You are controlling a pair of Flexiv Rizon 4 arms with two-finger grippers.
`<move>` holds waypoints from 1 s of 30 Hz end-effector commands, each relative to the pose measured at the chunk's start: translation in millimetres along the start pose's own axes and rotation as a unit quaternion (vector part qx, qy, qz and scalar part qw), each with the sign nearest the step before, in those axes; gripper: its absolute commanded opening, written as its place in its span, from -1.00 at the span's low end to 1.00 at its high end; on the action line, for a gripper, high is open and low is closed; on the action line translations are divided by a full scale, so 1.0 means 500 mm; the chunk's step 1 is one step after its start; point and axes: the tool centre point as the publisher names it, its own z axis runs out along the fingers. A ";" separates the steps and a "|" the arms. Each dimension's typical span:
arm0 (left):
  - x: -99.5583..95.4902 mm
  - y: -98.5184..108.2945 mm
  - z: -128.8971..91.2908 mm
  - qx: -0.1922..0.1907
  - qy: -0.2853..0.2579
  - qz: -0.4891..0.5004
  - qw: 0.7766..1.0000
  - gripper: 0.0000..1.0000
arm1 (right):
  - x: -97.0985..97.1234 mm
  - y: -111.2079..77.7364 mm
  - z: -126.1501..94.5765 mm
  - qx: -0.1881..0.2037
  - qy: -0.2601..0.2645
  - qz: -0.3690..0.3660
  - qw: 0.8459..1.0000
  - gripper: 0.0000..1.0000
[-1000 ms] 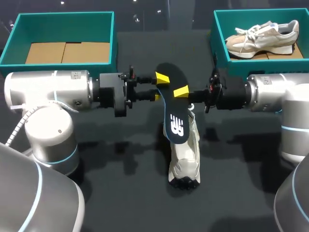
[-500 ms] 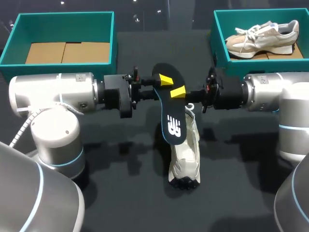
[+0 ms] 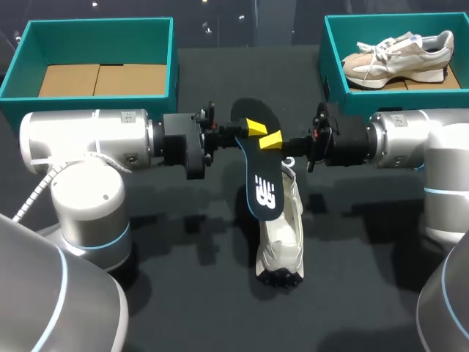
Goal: Take the shoe out of the shoebox, open the shoe tongue, remove and reinsert the insole, then place the shoe into the shoebox
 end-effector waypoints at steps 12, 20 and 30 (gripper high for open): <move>-0.001 -0.047 -0.095 -0.030 0.021 -0.005 0.999 -1.00 | 0.005 -0.021 -0.122 0.034 -0.071 -0.129 0.989 1.00; 0.004 -0.077 -0.114 -0.037 0.049 -0.016 0.998 -1.00 | 0.002 -0.023 -0.125 0.068 -0.141 -0.191 0.969 1.00; -0.012 -0.093 -0.127 0.020 0.071 -0.094 0.993 -1.00 | -0.050 -0.042 -0.190 0.146 -0.190 -0.302 0.923 1.00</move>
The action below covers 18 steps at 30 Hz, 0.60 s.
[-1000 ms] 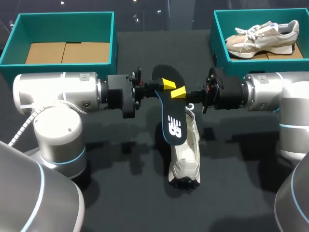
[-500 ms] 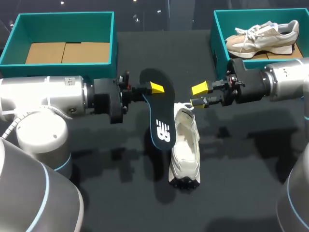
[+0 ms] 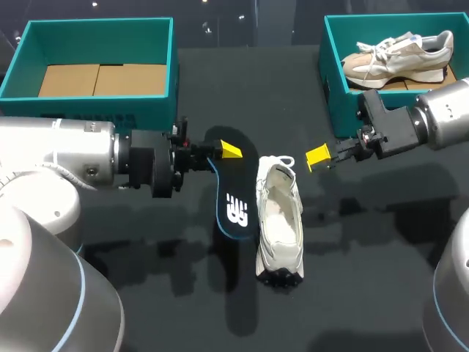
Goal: Take the shoe out of the shoebox, open the shoe tongue, remove and reinsert the insole, then place the shoe into the shoebox
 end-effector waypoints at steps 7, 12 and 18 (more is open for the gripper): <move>-0.016 0.010 -0.019 0.013 0.019 -0.001 1.000 -1.00 | 0.010 0.004 -0.016 0.055 -0.030 -0.064 0.996 1.00; -0.031 -0.046 -0.016 0.032 0.030 -0.018 0.999 -1.00 | 0.001 -0.024 -0.045 0.078 -0.041 -0.132 0.987 1.00; -0.039 -0.105 -0.038 0.159 0.057 -0.194 0.966 -1.00 | -0.029 -0.090 -0.071 0.108 -0.077 -0.213 0.968 1.00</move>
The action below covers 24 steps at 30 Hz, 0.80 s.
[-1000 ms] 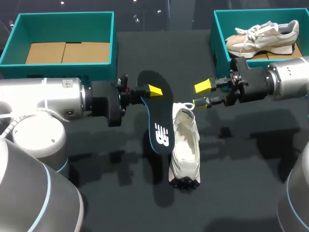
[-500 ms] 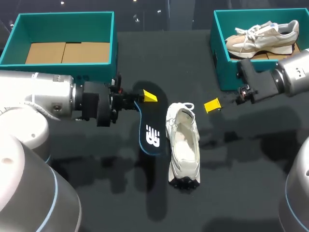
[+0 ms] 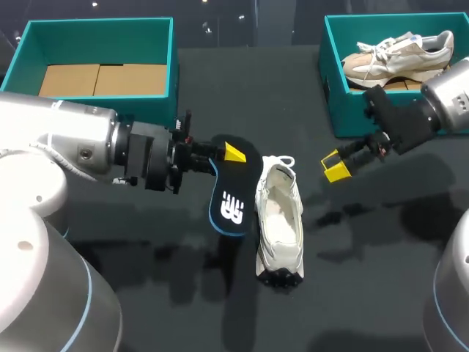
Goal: Take the shoe out of the shoebox, open the shoe tongue, remove and reinsert the insole, then place the shoe into the shoebox
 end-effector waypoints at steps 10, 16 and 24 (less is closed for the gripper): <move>-0.005 -0.036 -0.037 0.093 0.035 -0.126 0.987 -1.00 | 0.008 -0.056 -0.008 0.034 -0.047 -0.028 0.998 1.00; 0.001 -0.056 -0.028 0.094 0.031 -0.144 0.985 -1.00 | 0.006 -0.094 0.005 0.048 -0.088 -0.053 0.994 1.00; 0.046 -0.120 -0.025 0.158 0.020 -0.283 0.946 -1.00 | 0.016 -0.165 0.041 0.069 -0.121 -0.103 0.985 1.00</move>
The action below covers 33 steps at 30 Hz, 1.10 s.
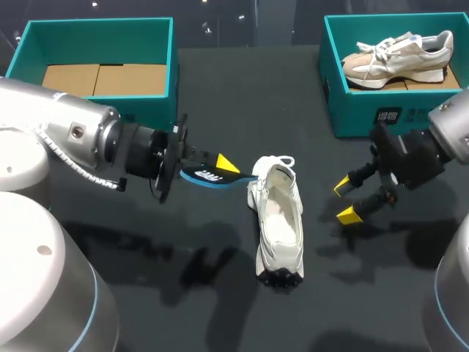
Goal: Take the shoe out of the shoebox, open the shoe tongue, remove and reinsert the insole, then place the shoe into the shoebox
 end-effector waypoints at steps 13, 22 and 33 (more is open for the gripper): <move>0.057 -0.017 -0.003 0.043 -0.006 -0.100 0.994 -1.00 | 0.023 -0.048 0.053 0.053 -0.060 -0.007 0.997 1.00; 0.097 -0.002 0.041 0.064 -0.008 -0.109 0.992 -1.00 | 0.007 -0.049 0.120 0.082 -0.052 -0.061 0.993 1.00; 0.106 0.022 0.063 0.040 -0.014 -0.092 0.995 -1.00 | 0.013 -0.048 0.151 0.092 -0.053 -0.066 0.992 1.00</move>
